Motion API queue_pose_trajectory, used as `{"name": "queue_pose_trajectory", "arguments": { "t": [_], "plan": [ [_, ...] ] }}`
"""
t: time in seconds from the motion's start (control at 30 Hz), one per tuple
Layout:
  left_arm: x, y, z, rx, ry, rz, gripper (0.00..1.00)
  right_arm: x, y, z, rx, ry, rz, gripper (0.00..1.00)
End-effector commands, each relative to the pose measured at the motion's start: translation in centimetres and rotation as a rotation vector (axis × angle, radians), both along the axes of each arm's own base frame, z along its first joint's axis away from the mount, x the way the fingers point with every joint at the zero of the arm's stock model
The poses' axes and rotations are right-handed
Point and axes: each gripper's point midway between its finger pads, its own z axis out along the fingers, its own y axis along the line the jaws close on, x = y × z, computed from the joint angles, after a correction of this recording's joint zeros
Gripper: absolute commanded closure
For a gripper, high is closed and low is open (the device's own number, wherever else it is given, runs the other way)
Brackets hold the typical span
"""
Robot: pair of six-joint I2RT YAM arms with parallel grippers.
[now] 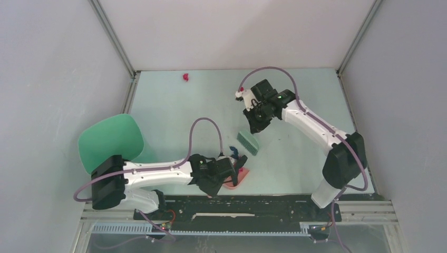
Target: Sweep away the paper scraps from the table
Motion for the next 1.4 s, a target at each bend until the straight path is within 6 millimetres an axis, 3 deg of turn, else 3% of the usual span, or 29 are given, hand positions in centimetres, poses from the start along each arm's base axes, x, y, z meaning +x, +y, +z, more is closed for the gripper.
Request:
{"name": "queue_pose_trajectory", "arguments": {
  "t": [0.0, 0.17, 0.3, 0.47, 0.7, 0.93, 1.13, 1.37],
  "plan": [
    [0.8, -1.0, 0.2, 0.026, -0.024, -0.023, 1.0, -0.4, 2.4, -1.2, 0.05, 0.071, 0.02, 1.0],
    [1.6, -2.0, -0.2, 0.054, -0.043, -0.059, 1.0, -3.4, 4.2, -2.7, 0.055, 0.182, 0.114, 1.0],
    [2.2, -2.2, -0.4, 0.066, -0.066, -0.063, 1.0, -4.5, 4.7, -2.0, 0.062, 0.176, 0.142, 1.0],
    [2.9, -2.1, -0.1, 0.043, -0.117, -0.045, 1.0, -3.5, 3.8, 0.5, 0.078, 0.09, 0.111, 1.0],
    [4.4, -2.4, 0.9, -0.039, -0.222, -0.021, 1.0, -0.2, 0.9, 1.7, 0.023, -0.036, 0.02, 1.0],
    [4.7, -2.5, 0.5, -0.044, -0.241, -0.023, 1.0, 0.4, 0.2, 3.5, 0.049, -0.068, -0.014, 1.0],
    [3.9, -2.6, -0.7, -0.038, -0.192, -0.031, 1.0, -0.2, 0.1, 3.9, 0.076, -0.046, -0.016, 1.0],
    [1.1, -1.0, 0.3, 0.022, -0.041, -0.012, 1.0, 1.4, -0.8, 3.0, 0.037, -0.08, -0.047, 1.0]
  ]
}}
